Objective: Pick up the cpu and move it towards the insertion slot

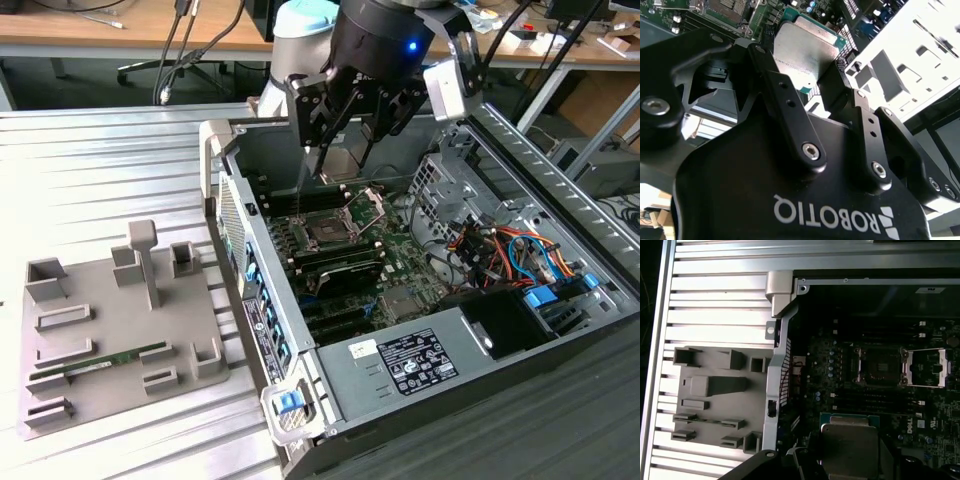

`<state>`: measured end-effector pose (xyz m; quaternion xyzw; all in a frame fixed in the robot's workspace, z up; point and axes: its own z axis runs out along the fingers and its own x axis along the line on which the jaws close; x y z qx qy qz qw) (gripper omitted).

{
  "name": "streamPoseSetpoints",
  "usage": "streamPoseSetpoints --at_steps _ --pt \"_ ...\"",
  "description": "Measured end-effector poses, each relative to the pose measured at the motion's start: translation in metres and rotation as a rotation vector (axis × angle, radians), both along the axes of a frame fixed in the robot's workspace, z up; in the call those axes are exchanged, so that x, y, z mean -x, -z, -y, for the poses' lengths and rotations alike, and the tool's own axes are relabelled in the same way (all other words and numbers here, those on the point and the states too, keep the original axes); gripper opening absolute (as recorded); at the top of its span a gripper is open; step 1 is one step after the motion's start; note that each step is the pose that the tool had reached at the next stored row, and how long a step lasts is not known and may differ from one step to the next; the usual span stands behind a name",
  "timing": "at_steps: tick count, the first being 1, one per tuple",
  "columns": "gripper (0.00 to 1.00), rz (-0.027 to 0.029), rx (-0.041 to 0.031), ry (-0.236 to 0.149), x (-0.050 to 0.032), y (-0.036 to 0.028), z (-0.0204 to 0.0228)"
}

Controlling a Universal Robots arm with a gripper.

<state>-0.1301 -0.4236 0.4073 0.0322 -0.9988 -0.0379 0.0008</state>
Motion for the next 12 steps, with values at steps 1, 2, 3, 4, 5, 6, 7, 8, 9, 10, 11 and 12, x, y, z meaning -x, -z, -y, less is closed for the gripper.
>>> streamPoseSetpoints --at_steps 1,2,3,4,5,6,7,8,9,10,11,12 --pt "0.55 0.0 0.0 0.0 -0.0009 0.0001 0.0" --pt "0.55 -0.0001 0.0 0.0 -0.0018 0.0001 0.0" --pt "0.55 -0.0001 0.0 0.0 -0.0022 0.0001 0.0" --pt "0.55 0.0 0.0 0.0 -0.0027 0.0001 0.0" --pt "0.55 -0.0001 0.0001 0.0 -0.0034 0.0002 0.0" --pt "0.55 -0.0001 0.0001 0.0 -0.0038 0.0002 0.0" --pt "0.55 -0.0001 0.0 0.0 -0.0048 0.0002 0.0" --pt "0.55 0.0 0.0001 0.0 -0.0056 0.0003 0.0" --pt "0.55 -0.0001 0.0 0.0 -0.006 0.0003 0.0" --pt "0.55 0.0 0.0 0.0 -0.0063 0.0004 0.0" --pt "0.55 -0.0001 0.0001 0.0 -0.007 0.0004 0.0" --pt "0.55 -0.0001 0.0 0.0 -0.0074 0.0004 0.0"
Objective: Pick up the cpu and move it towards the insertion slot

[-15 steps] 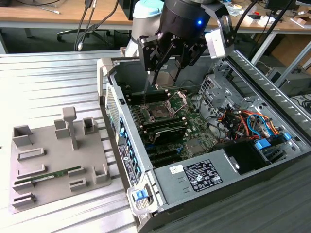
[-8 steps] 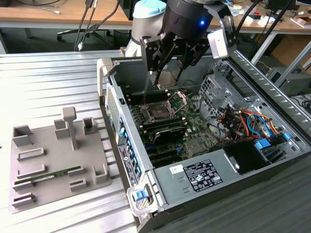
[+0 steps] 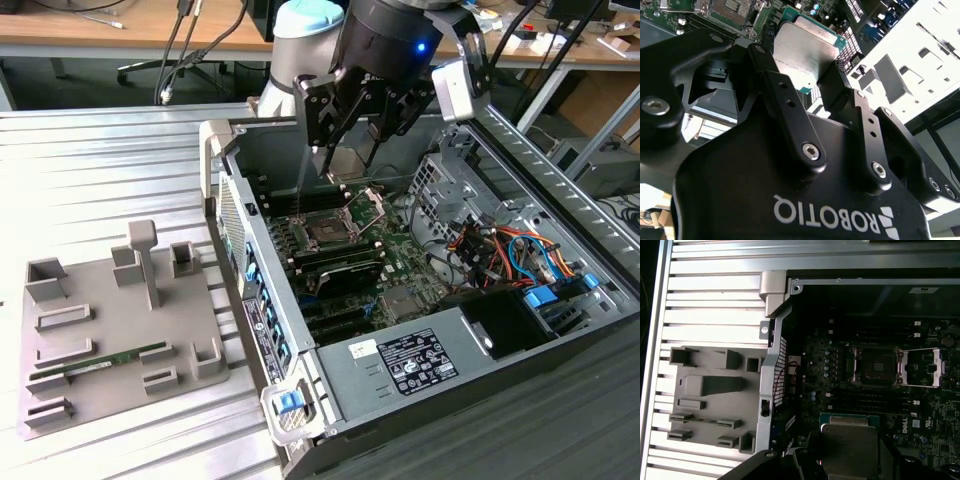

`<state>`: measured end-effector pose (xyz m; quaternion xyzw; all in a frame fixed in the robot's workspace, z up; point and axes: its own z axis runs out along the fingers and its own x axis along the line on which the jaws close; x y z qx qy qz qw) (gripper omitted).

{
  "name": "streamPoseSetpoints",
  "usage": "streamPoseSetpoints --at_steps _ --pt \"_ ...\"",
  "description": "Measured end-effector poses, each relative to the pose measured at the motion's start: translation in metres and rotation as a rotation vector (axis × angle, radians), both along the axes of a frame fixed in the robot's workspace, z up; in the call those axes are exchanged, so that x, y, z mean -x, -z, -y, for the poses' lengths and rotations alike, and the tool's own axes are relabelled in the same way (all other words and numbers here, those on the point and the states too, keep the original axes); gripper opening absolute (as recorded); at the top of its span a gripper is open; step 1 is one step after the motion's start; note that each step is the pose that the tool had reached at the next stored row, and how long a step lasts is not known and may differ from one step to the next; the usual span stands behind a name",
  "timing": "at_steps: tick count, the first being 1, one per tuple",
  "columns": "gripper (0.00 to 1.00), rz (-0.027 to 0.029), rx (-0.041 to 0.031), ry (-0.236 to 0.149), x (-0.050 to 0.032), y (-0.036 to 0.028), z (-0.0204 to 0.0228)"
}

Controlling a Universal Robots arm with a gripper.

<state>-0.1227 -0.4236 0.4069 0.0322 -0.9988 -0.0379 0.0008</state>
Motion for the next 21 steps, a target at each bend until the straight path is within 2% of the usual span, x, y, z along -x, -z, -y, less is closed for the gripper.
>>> streamPoseSetpoints --at_steps 21 --pt "0.55 0.0 0.0 0.0 -0.0093 0.0006 0.0"
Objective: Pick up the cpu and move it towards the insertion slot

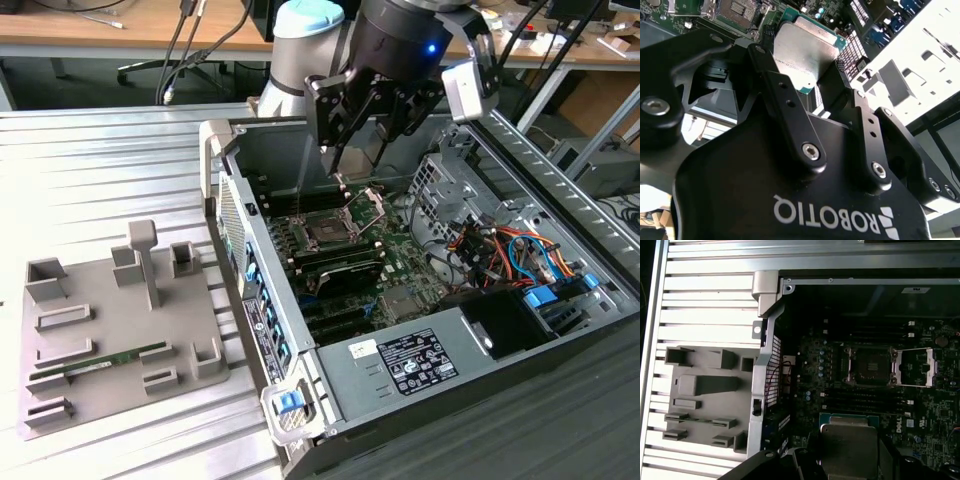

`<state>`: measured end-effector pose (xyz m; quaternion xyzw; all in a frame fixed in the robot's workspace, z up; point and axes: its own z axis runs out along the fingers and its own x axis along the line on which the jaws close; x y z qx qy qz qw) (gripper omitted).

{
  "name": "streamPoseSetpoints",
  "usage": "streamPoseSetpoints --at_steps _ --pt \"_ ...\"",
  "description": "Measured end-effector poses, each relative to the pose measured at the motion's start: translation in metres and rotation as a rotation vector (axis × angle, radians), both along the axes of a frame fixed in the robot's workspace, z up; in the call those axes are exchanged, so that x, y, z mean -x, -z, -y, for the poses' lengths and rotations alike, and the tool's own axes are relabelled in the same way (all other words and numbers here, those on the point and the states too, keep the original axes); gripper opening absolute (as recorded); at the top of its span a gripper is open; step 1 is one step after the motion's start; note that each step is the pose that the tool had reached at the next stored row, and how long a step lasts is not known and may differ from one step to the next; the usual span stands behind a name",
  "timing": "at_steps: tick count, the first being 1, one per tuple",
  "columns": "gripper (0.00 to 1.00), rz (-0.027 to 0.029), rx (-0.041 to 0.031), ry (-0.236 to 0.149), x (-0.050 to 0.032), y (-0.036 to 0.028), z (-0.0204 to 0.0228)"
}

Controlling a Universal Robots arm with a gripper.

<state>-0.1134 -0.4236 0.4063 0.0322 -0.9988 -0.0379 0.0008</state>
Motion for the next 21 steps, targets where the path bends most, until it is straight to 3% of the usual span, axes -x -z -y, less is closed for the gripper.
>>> streamPoseSetpoints --at_steps 21 --pt "0.55 0.0 0.0 0.0 -0.0099 0.0007 0.0"
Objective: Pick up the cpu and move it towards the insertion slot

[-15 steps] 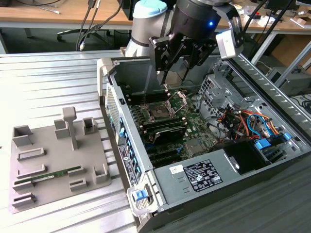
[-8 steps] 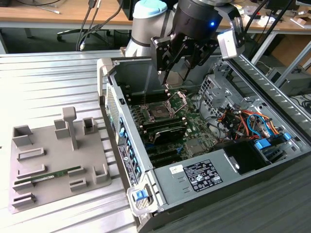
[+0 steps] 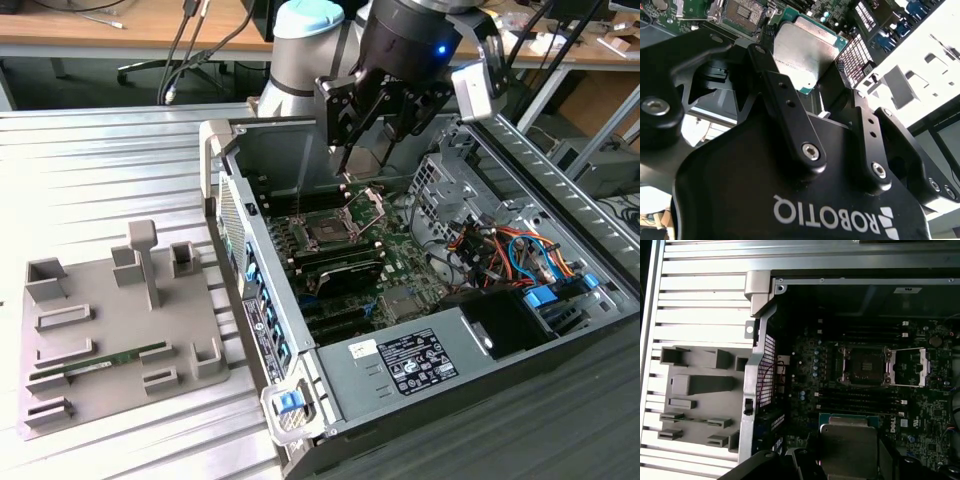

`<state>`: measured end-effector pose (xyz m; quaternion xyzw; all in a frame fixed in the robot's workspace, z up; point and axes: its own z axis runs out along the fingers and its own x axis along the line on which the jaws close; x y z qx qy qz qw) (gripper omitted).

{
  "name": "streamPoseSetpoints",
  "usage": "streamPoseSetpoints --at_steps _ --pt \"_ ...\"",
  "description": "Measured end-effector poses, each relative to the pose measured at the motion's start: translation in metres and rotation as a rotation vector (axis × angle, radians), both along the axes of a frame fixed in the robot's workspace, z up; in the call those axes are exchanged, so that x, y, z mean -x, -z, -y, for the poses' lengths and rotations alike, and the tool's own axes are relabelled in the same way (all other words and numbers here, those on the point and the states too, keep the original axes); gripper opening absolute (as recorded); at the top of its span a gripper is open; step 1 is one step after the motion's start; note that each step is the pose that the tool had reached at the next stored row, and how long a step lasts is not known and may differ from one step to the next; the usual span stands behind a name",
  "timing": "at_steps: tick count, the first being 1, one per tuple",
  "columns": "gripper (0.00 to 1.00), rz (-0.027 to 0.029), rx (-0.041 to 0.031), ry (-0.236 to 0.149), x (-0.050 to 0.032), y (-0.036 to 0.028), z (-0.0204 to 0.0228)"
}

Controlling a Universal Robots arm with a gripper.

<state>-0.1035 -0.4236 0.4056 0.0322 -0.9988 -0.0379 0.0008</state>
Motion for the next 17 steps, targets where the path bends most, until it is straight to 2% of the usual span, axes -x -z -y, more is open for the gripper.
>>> streamPoseSetpoints --at_steps 17 --pt "0.55 0.0 0.0 0.0 -0.0113 0.0006 0.0"
